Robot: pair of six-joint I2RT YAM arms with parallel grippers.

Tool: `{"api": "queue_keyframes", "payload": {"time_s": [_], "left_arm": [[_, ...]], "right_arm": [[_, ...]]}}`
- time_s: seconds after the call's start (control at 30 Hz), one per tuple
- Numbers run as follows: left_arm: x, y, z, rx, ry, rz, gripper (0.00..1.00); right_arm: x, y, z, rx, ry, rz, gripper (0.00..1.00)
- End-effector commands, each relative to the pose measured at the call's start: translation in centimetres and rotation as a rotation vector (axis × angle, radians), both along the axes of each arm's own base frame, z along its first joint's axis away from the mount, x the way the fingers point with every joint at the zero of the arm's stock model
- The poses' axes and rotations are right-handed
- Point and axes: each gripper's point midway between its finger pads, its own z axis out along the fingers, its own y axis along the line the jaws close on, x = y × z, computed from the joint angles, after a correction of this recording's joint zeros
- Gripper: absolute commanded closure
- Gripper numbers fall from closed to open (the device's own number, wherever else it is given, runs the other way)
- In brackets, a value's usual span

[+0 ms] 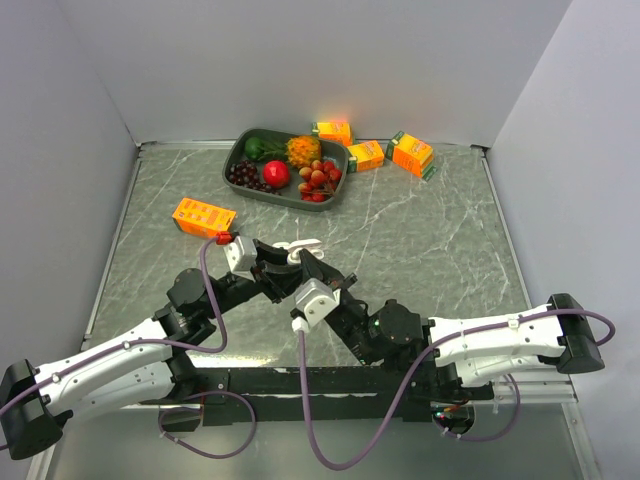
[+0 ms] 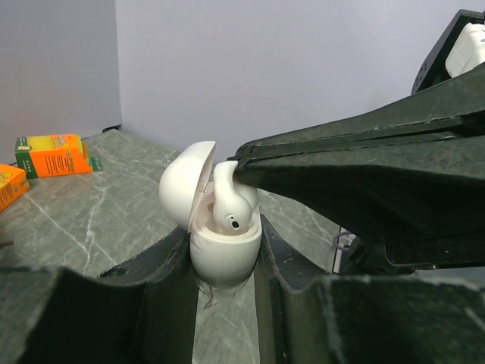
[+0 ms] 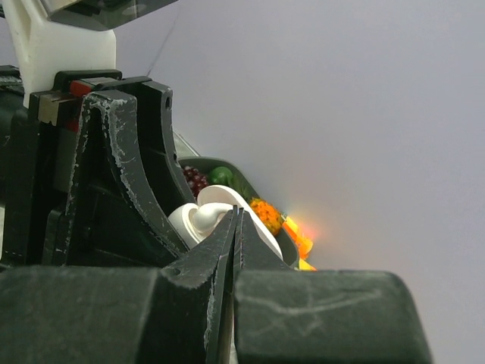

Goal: Insert the wireless bluetooth earbuds into the charging case
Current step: Place the earbud in the charging case.

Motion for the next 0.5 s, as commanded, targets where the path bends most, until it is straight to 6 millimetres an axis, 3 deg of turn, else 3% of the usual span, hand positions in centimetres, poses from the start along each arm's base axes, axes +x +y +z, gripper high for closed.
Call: {"api": "queue_keyframes", "payload": {"time_s": [0.0,0.47], "left_arm": [[-0.7,0.6,3.2,-0.081,-0.043,-0.018,0.99],[-0.5,0.9,3.9,-0.093,-0.061,0.002,0.99]], "right_arm": [[0.2,-0.6,2.3,0.075,0.017,0.002,1.0],[0.1,-0.3,0.9,0.049,0.059,0.018,1.0]]}}
